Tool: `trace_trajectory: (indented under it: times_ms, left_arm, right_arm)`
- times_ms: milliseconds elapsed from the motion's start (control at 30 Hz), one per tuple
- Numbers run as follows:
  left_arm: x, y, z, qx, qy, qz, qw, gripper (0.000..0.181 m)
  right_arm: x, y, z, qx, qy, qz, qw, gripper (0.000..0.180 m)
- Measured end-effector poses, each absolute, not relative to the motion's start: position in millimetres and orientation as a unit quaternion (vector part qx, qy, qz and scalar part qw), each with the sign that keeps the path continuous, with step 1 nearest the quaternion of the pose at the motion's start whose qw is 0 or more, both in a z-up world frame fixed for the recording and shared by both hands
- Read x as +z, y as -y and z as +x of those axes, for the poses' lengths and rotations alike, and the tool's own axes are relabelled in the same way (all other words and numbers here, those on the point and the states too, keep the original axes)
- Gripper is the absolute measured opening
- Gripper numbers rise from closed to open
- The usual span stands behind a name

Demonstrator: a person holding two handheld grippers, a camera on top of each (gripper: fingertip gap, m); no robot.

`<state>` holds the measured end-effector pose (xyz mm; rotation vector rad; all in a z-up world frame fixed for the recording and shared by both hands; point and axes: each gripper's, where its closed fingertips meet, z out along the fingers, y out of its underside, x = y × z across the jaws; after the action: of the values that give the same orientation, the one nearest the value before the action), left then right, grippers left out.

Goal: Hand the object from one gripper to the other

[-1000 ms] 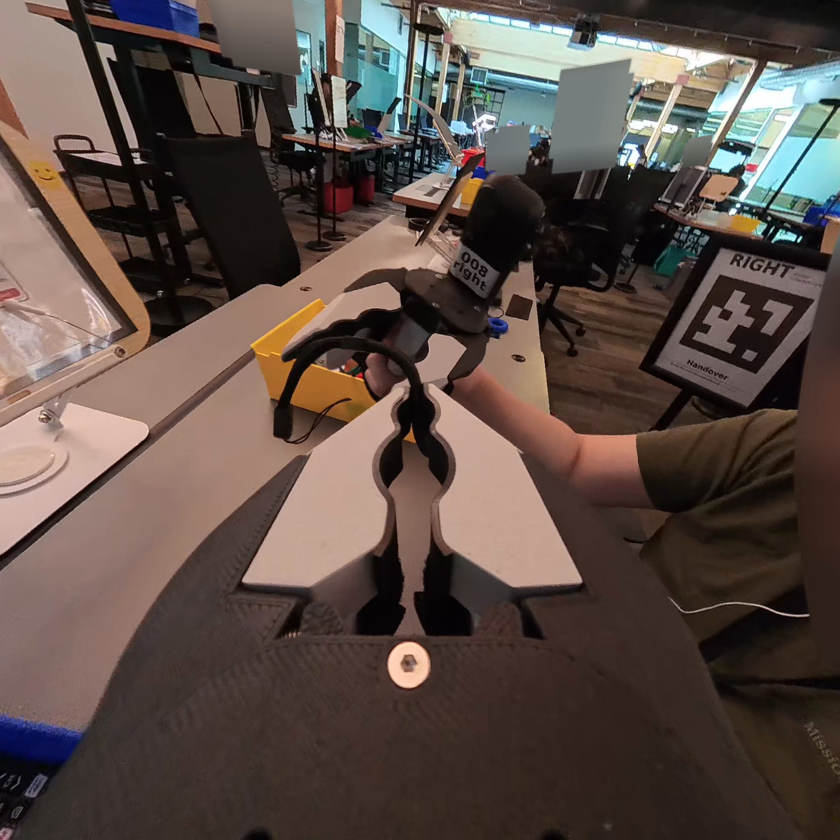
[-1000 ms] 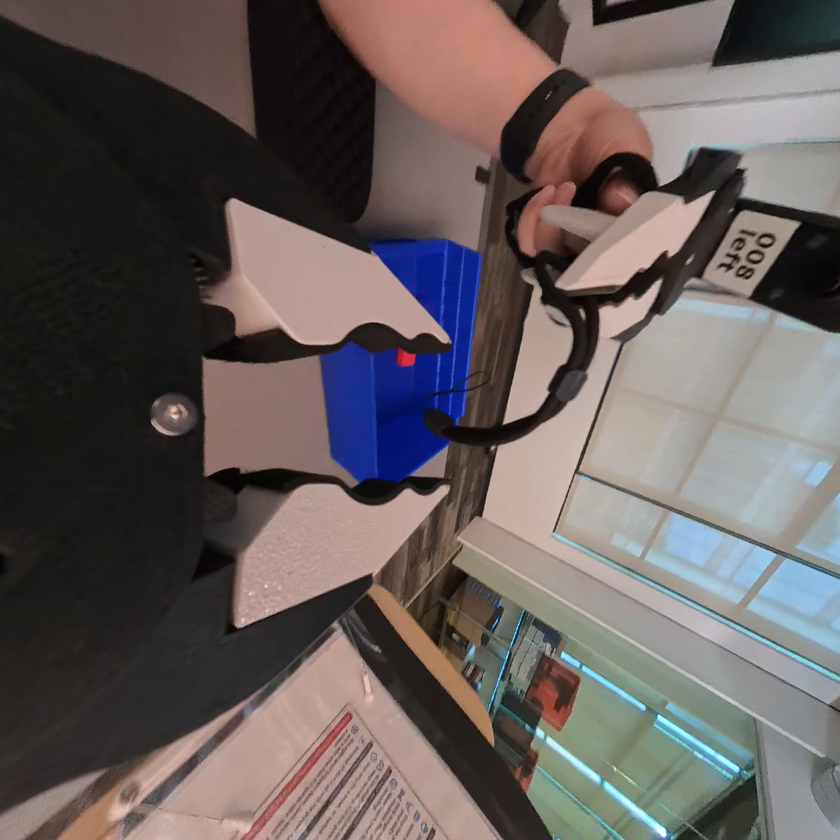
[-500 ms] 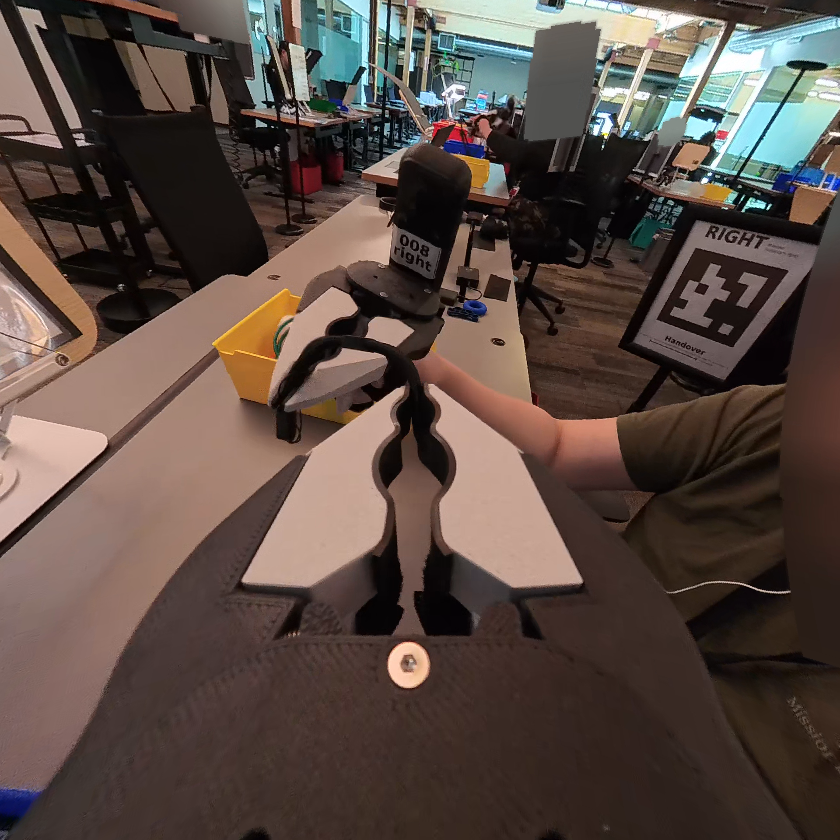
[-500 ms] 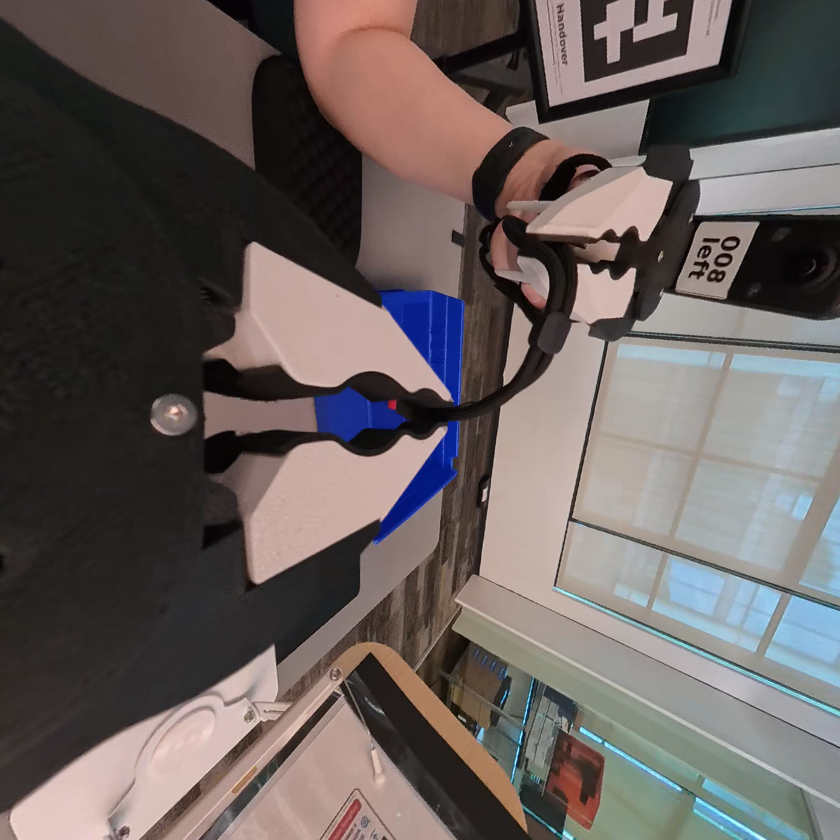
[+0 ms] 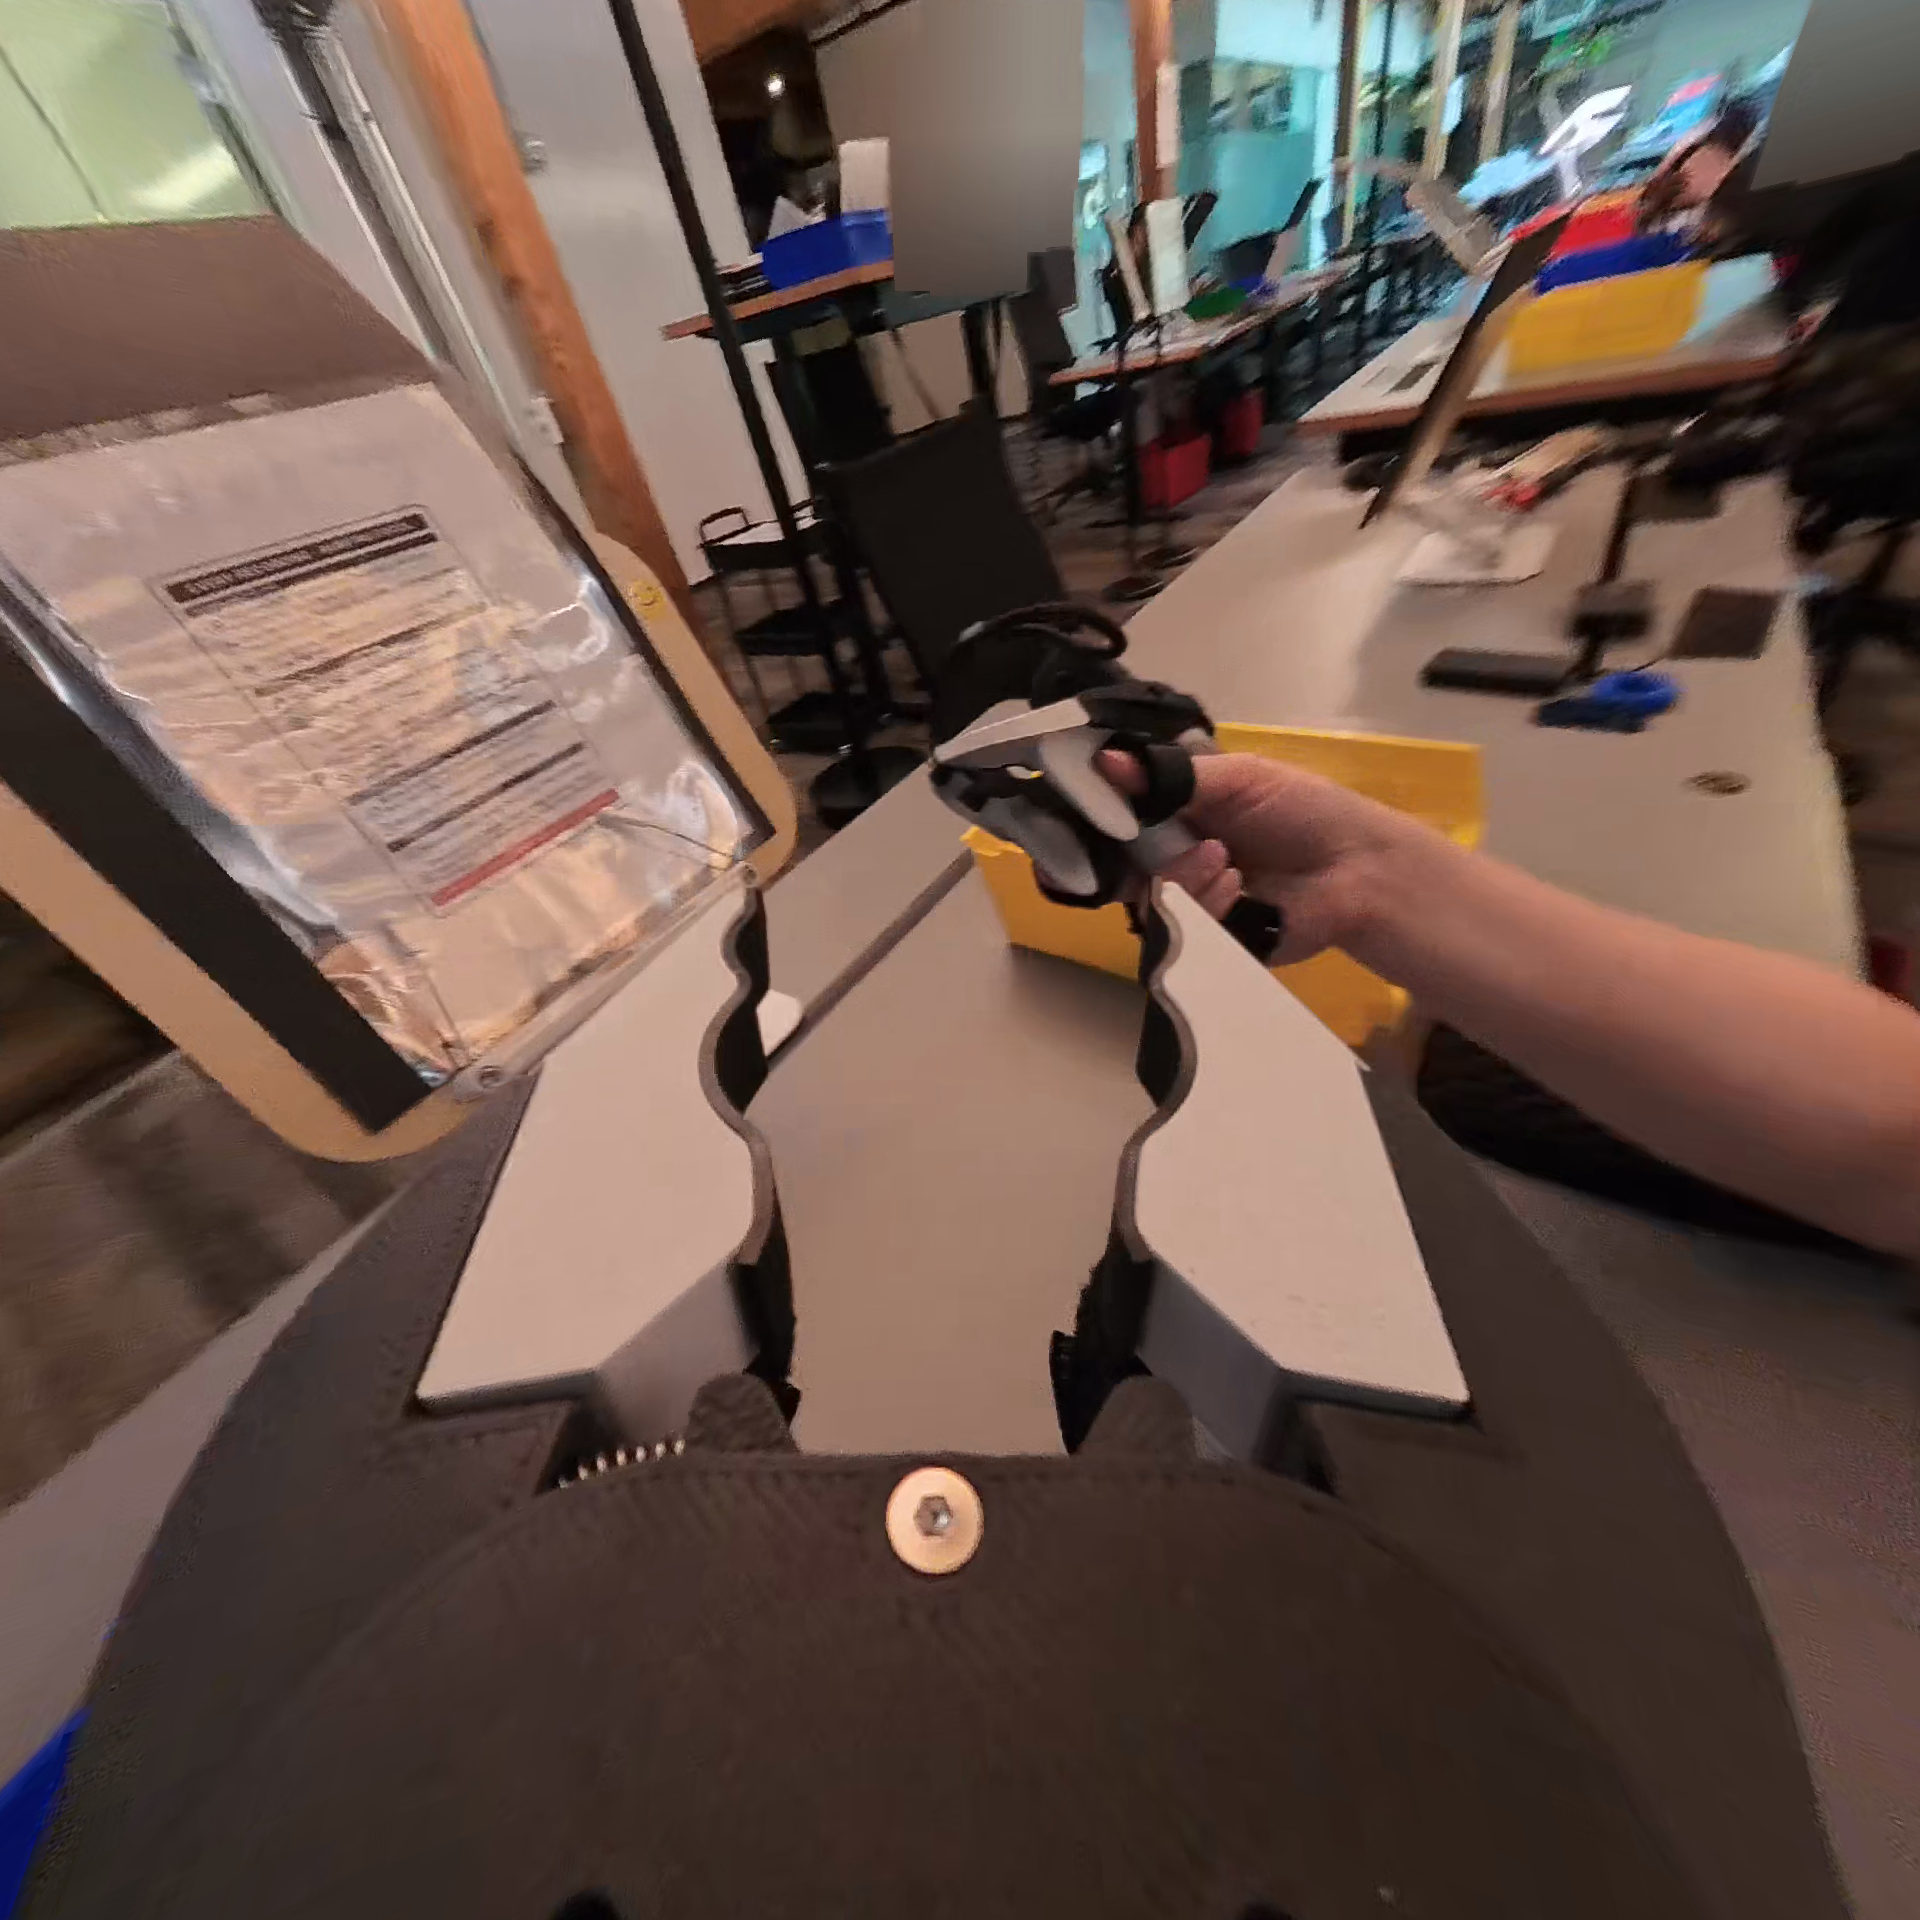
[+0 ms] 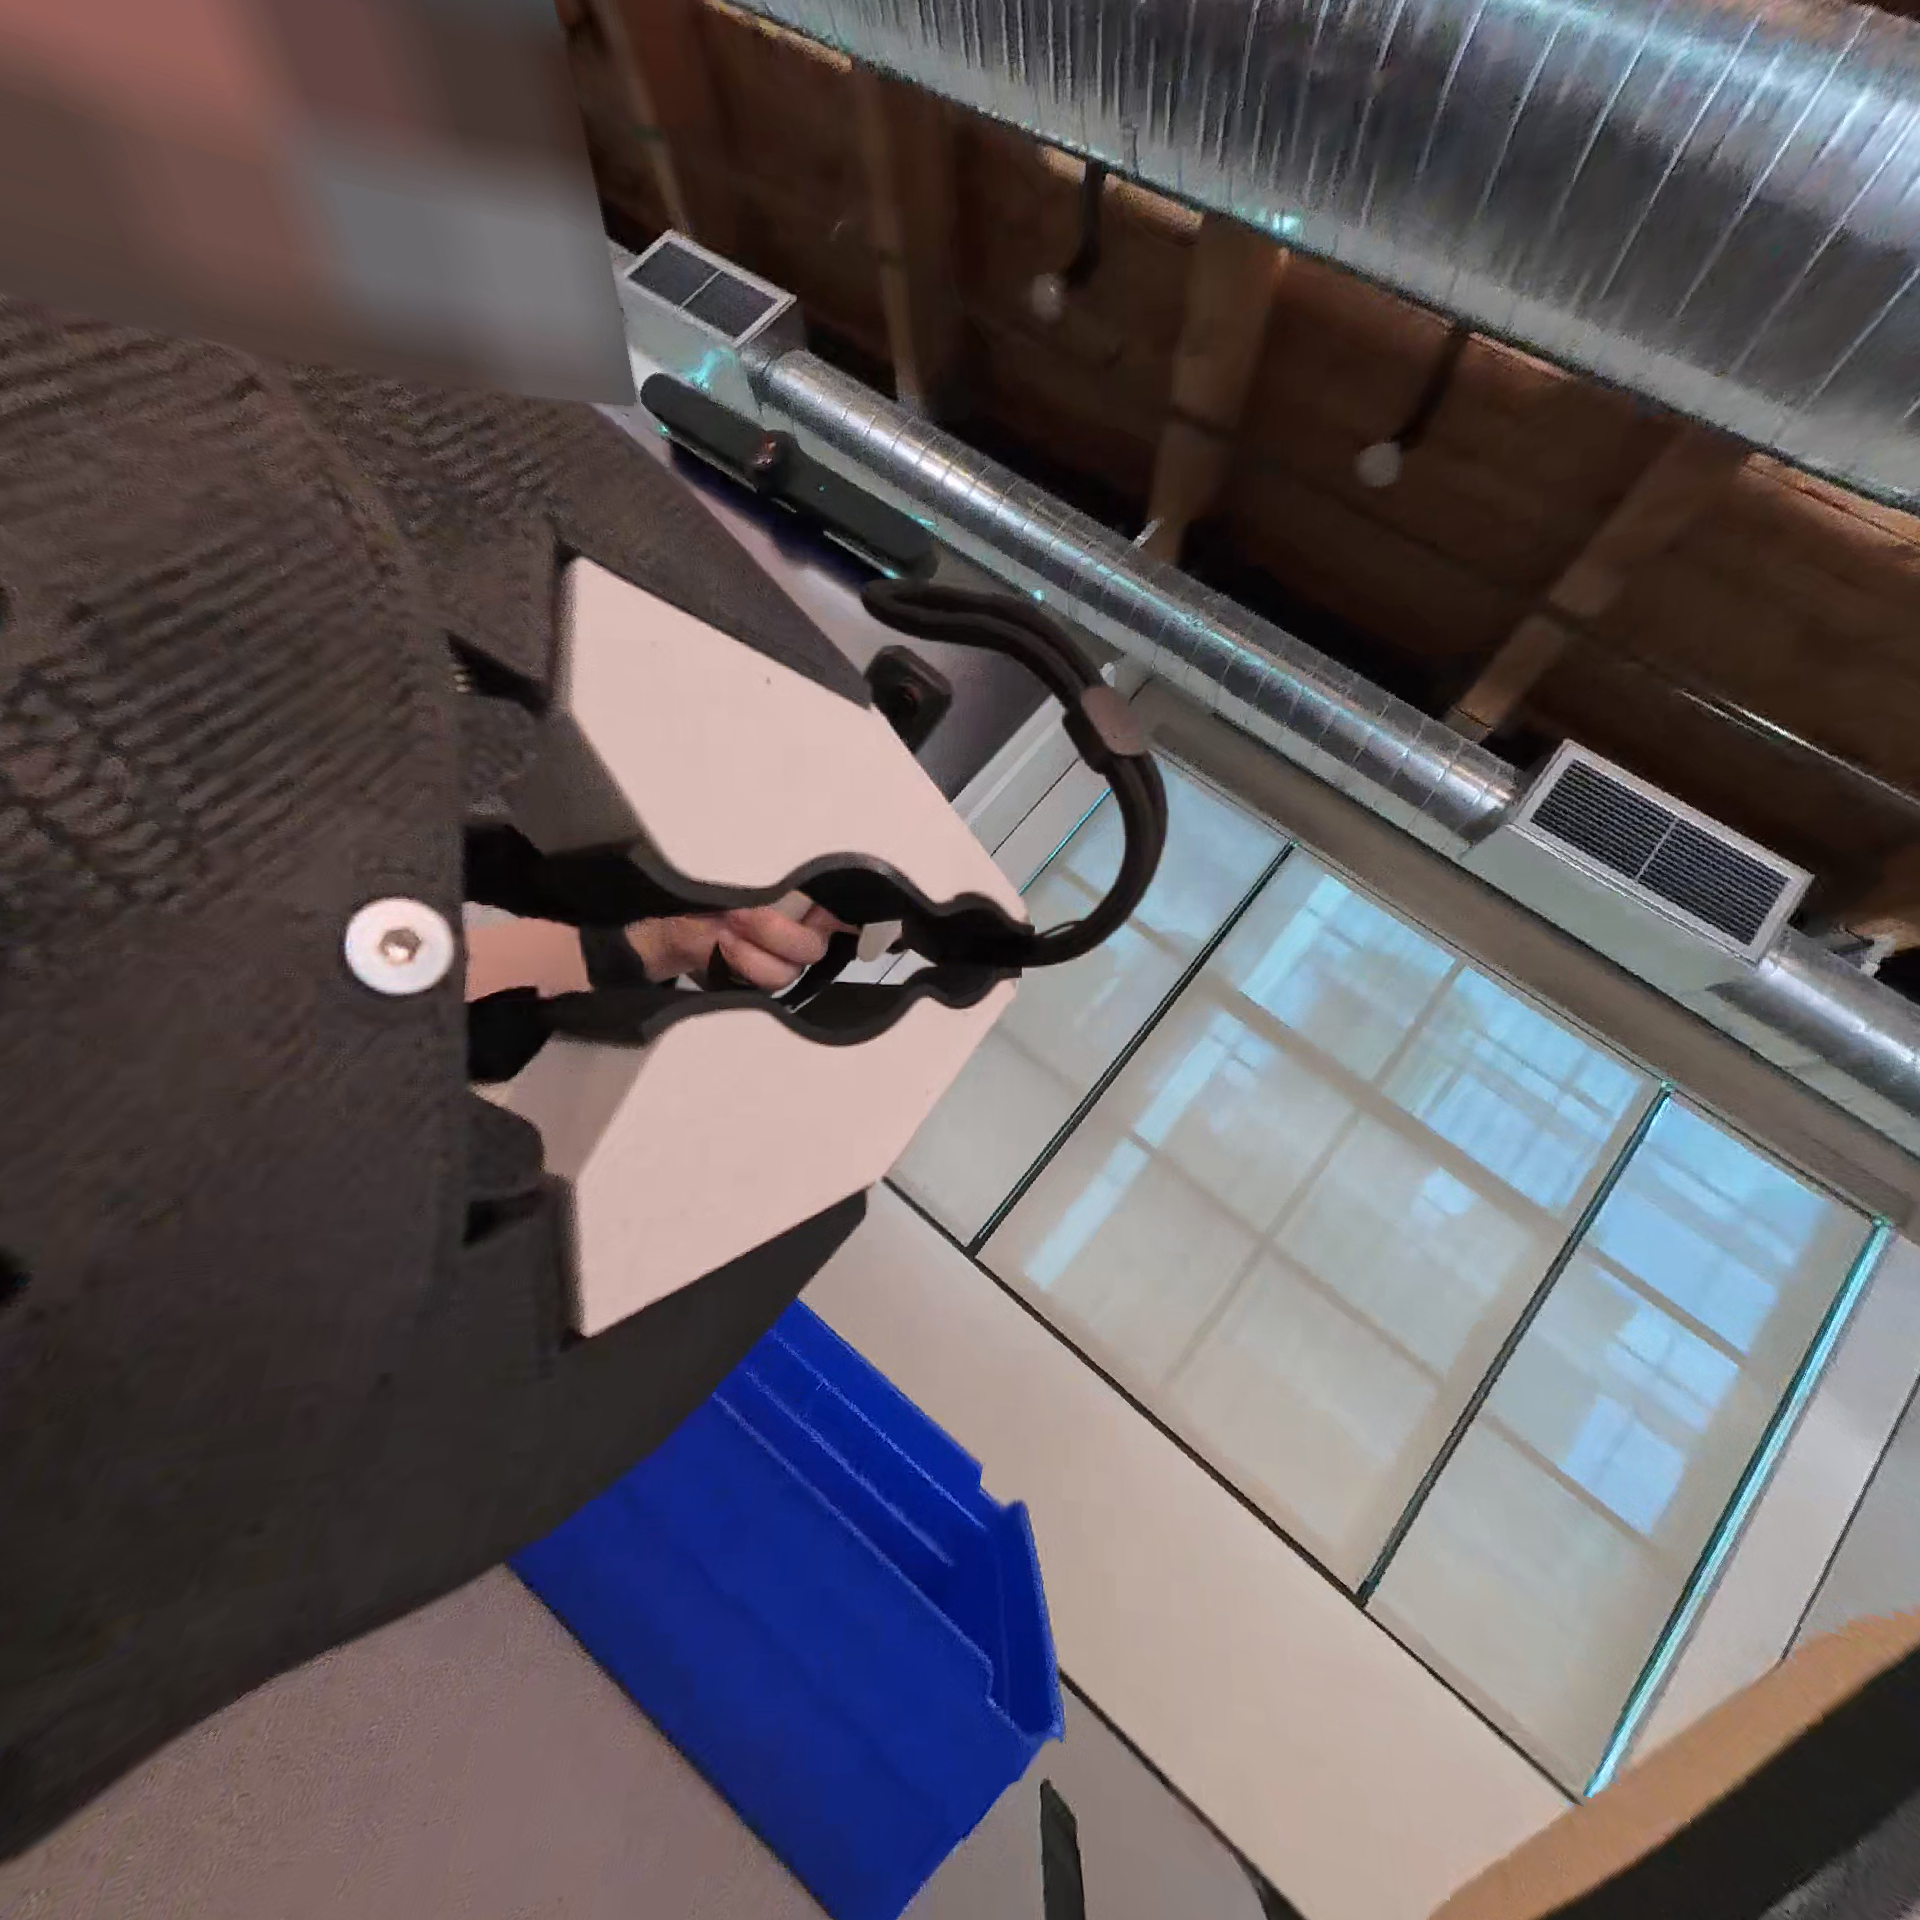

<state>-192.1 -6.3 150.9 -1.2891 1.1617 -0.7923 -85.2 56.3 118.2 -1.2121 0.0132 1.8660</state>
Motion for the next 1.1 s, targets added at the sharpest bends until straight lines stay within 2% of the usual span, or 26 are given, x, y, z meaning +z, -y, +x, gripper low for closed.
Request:
trace_trajectory:
  times_ms: [167,267,467,733,933,1100]
  left_arm:
    - [142,-5,-162,-0.248,-0.516,-0.514,0.639,0.064]
    - [142,-6,-149,-0.192,-0.513,-0.473,0.69,0.054]
    - [143,5,-138,-0.145,-0.524,-0.423,0.725,0.029]
    - [137,1,-137,-0.091,-0.534,-0.423,0.726,0.016]
    - [136,-4,-139,-0.058,-0.538,-0.422,0.728,0.02]
    - [137,-2,-138,-0.037,-0.537,-0.409,0.737,0.012]
  right_arm:
    - [126,-46,-107,0.776,0.011,-0.472,0.417,0.001]
    - [135,-33,-125,0.804,0.022,-0.452,0.387,0.0]
    - [143,-20,-147,0.811,0.039,-0.448,0.374,0.0]
    - [144,-16,-156,0.803,0.051,-0.458,0.378,0.001]
    - [144,-15,-156,0.801,0.053,-0.459,0.382,0.001]
    - [144,-16,-156,0.797,0.051,-0.46,0.387,0.001]
